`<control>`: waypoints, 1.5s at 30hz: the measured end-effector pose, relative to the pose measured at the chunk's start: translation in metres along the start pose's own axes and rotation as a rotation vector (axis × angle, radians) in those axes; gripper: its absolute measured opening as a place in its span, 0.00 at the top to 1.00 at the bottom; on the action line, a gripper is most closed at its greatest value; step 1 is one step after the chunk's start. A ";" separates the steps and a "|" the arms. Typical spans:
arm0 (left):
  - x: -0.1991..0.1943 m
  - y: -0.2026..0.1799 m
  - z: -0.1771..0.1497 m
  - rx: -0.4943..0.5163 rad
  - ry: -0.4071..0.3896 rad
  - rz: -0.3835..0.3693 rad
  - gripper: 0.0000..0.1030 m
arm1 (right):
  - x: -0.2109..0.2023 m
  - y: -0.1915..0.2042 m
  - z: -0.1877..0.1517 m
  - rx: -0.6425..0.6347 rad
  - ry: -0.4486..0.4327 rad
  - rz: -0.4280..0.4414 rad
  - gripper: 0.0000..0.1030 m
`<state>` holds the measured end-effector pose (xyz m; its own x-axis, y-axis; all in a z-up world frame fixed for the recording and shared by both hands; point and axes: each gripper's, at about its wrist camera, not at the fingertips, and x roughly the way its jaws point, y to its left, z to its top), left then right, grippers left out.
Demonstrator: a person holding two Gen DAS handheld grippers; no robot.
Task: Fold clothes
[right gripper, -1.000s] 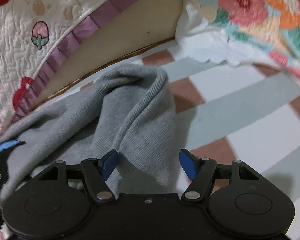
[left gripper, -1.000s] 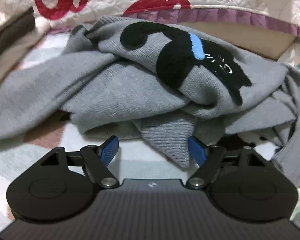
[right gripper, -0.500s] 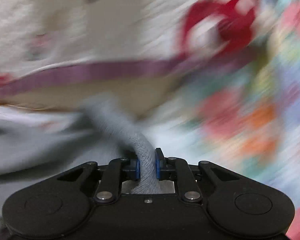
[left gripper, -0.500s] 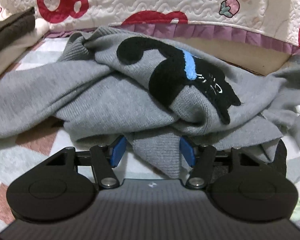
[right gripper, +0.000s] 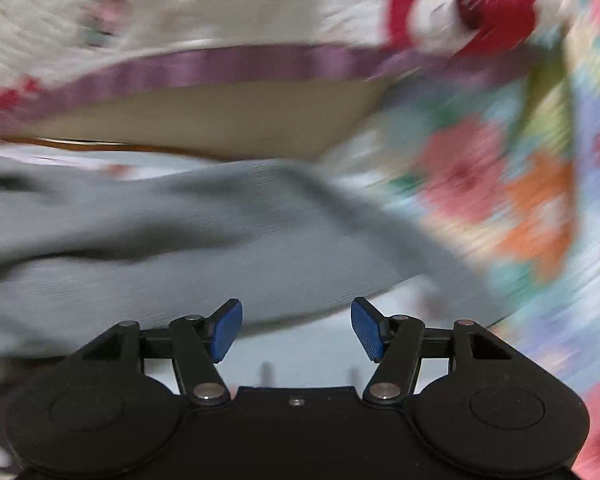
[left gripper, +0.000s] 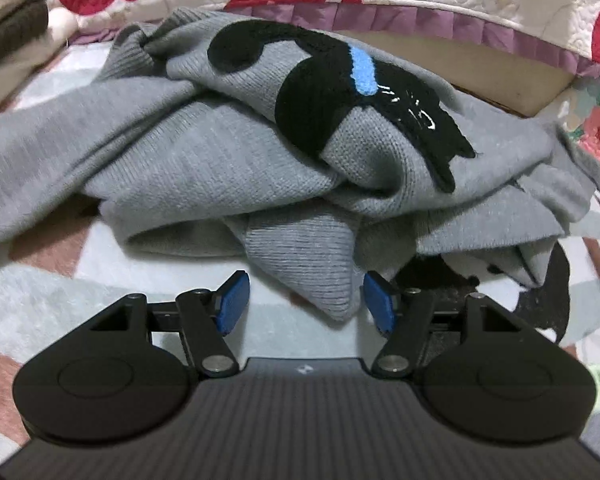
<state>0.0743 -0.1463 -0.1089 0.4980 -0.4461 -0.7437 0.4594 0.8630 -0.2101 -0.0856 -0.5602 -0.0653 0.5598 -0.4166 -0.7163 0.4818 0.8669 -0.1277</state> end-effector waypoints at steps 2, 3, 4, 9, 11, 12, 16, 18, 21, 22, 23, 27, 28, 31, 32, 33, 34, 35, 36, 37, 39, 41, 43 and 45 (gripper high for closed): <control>0.002 0.001 -0.002 -0.005 -0.010 -0.015 0.36 | -0.005 0.019 -0.012 0.020 0.017 0.135 0.37; 0.003 0.001 -0.003 -0.008 -0.016 -0.023 0.35 | -0.008 0.030 -0.018 0.020 0.023 0.194 0.37; 0.004 0.001 -0.004 -0.011 -0.021 -0.031 0.35 | -0.012 0.042 -0.020 -0.002 0.021 0.258 0.37; 0.009 0.000 -0.008 -0.005 -0.045 -0.046 0.35 | -0.022 0.109 -0.035 -0.206 0.120 0.549 0.37; 0.011 -0.006 -0.009 0.027 -0.053 -0.019 0.35 | -0.016 0.124 -0.040 -0.201 0.129 0.534 0.37; 0.013 -0.009 -0.009 0.048 -0.059 0.003 0.35 | -0.012 0.129 -0.041 -0.190 0.137 0.536 0.37; 0.016 -0.013 -0.014 0.095 -0.087 0.082 0.14 | 0.009 0.138 -0.040 -0.041 0.125 0.477 0.35; 0.019 -0.011 -0.017 0.091 -0.114 0.095 0.07 | 0.012 0.139 -0.044 0.088 0.101 0.435 0.27; 0.015 -0.008 -0.011 0.102 -0.118 0.096 0.13 | 0.011 0.158 -0.043 -0.012 0.050 0.352 0.36; 0.012 -0.007 -0.007 0.109 -0.114 0.098 0.39 | 0.010 0.159 -0.042 -0.023 0.011 0.360 0.56; 0.009 -0.007 -0.003 0.116 -0.109 0.101 0.75 | 0.007 0.156 -0.039 -0.004 -0.012 0.391 0.84; -0.042 -0.018 0.005 0.221 -0.189 0.159 0.85 | -0.048 0.120 -0.020 0.127 -0.165 0.489 0.86; -0.060 -0.021 0.006 0.239 -0.214 0.157 0.86 | -0.064 0.110 -0.016 0.156 -0.202 0.517 0.86; -0.109 -0.021 0.001 0.189 -0.244 0.049 0.85 | -0.064 0.102 -0.028 0.155 -0.145 0.501 0.86; -0.104 -0.021 -0.005 0.168 -0.206 0.038 0.83 | -0.064 0.099 -0.032 0.155 -0.126 0.496 0.86; -0.099 -0.021 -0.011 0.146 -0.168 0.027 0.80 | -0.064 0.096 -0.035 0.154 -0.107 0.490 0.86; -0.094 -0.021 -0.018 0.124 -0.131 0.016 0.74 | -0.064 0.094 -0.039 0.154 -0.088 0.485 0.86; -0.089 -0.021 -0.024 0.103 -0.093 0.004 0.73 | -0.064 0.091 -0.043 0.154 -0.068 0.480 0.86; -0.084 -0.020 -0.030 0.081 -0.055 -0.007 0.73 | -0.064 0.089 -0.047 0.153 -0.049 0.474 0.85; -0.079 -0.020 -0.036 0.060 -0.017 -0.018 0.71 | -0.064 0.086 -0.051 0.153 -0.030 0.468 0.85; -0.066 -0.020 -0.045 0.031 0.045 -0.030 0.68 | -0.064 0.081 -0.059 0.153 0.008 0.457 0.85; -0.058 -0.019 -0.046 0.013 0.068 -0.019 0.52 | -0.064 0.075 -0.067 0.152 0.046 0.446 0.84; -0.053 -0.019 -0.047 0.000 0.093 -0.006 0.44 | -0.066 0.073 -0.072 0.141 0.056 0.437 0.82; -0.051 -0.018 -0.049 -0.009 0.118 0.009 0.41 | -0.069 0.073 -0.074 0.122 0.042 0.429 0.80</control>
<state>0.0050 -0.1277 -0.0982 0.4118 -0.4074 -0.8151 0.4483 0.8693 -0.2080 -0.1386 -0.4477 -0.0761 0.6997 -0.0123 -0.7144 0.2892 0.9191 0.2674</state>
